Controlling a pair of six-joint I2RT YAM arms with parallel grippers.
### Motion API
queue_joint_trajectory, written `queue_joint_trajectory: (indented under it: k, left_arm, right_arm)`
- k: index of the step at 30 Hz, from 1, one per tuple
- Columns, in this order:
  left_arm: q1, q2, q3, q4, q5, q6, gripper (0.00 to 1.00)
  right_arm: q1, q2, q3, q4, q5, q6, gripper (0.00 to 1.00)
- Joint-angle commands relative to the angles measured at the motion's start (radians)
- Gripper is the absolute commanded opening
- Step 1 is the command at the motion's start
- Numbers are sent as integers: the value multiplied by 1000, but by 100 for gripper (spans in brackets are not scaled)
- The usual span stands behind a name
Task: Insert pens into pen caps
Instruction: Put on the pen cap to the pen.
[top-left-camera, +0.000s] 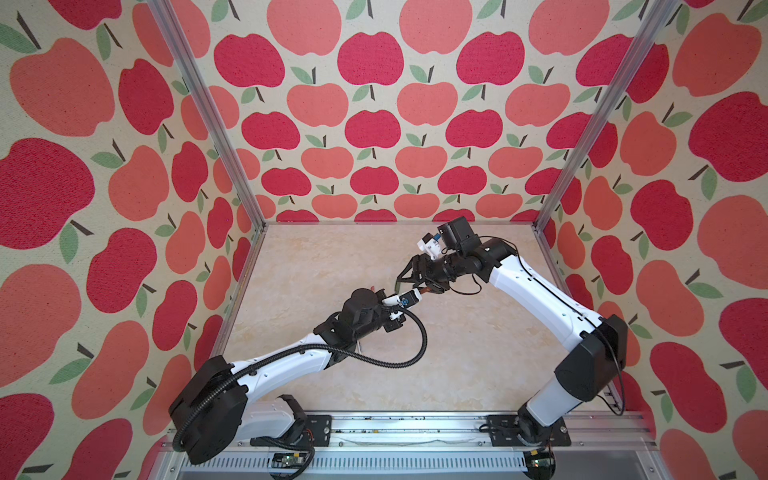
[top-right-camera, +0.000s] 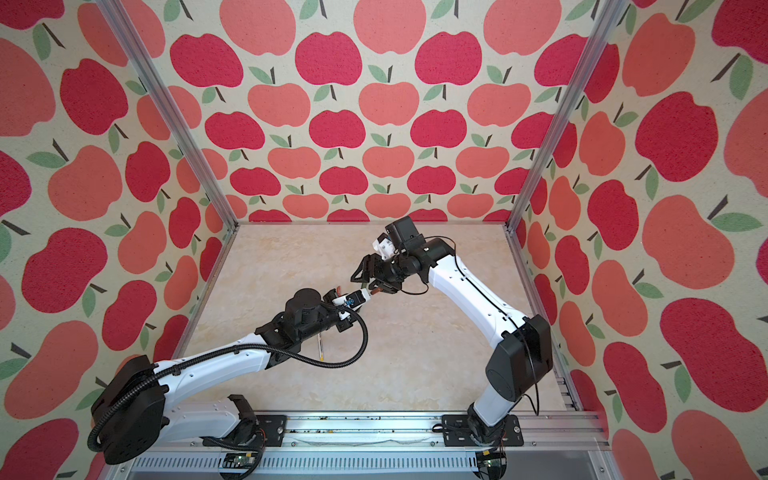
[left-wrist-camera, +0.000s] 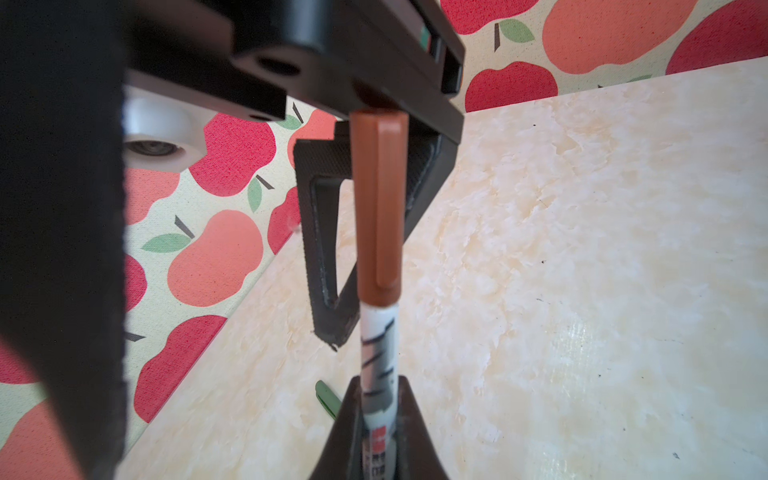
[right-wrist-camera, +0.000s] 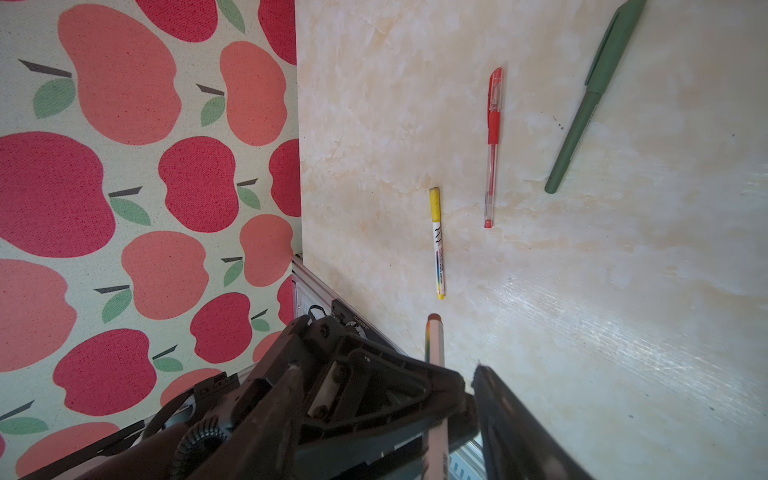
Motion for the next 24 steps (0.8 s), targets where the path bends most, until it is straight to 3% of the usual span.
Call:
queue_joint_trajectory:
  k: [1, 24]
  left_arm:
    - [-43, -15, 107, 249, 93, 6, 0]
    - [-44, 15, 140, 337, 97, -35, 0]
  right_arm:
    - [28, 41, -61, 38, 8, 18, 67]
    - [54, 62, -195, 169, 17, 74, 66]
